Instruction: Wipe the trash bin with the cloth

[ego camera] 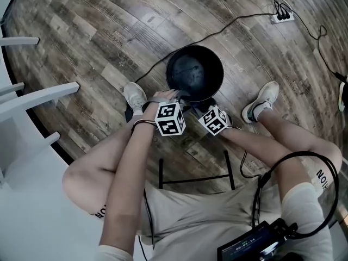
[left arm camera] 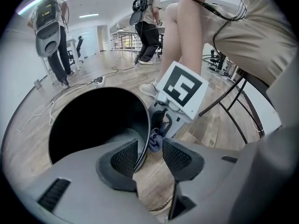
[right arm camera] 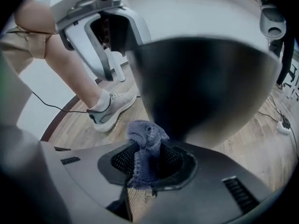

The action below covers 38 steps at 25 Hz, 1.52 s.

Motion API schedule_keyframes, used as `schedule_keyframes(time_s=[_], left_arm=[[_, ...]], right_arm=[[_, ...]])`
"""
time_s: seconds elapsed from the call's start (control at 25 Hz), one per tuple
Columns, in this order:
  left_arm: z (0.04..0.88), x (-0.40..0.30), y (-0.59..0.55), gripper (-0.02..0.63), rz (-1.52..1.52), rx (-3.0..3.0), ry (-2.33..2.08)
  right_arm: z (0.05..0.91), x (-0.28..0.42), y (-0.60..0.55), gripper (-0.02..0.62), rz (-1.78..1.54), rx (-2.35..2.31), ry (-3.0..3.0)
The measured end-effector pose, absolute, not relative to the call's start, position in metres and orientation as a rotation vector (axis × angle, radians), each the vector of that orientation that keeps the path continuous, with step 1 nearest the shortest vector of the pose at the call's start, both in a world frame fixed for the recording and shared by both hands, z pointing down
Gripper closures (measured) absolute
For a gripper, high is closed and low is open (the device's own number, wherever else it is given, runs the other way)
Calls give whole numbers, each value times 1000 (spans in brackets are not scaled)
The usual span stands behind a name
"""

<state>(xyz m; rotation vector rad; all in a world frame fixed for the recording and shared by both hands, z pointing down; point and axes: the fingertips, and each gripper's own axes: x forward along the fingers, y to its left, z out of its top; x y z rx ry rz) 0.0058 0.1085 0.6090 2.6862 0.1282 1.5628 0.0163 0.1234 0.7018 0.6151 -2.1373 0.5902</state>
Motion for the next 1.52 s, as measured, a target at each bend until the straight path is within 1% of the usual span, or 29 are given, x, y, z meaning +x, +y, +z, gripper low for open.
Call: schedule_keyframes(time_s=[0.32, 0.52, 0.68, 0.92, 1.12, 1.36, 1.52], left_arm=[[605, 8, 105, 436, 1511, 2677, 87], [607, 12, 102, 434, 1504, 2677, 14], [608, 10, 100, 434, 1499, 2674, -58], [606, 11, 100, 434, 1479, 2666, -160], [584, 16, 97, 434, 1427, 2713, -216], [548, 29, 86, 434, 1255, 2696, -333], [517, 32, 66, 434, 1162, 2691, -474]], right_arm=[[755, 16, 123, 492, 584, 602, -2042], [789, 32, 118, 492, 566, 617, -1952], [794, 39, 116, 492, 596, 691, -1906], [768, 48, 134, 492, 638, 678, -1938], [732, 64, 147, 492, 675, 688, -1971], [675, 97, 116, 492, 834, 891, -1963], [623, 120, 91, 492, 781, 953, -2006]])
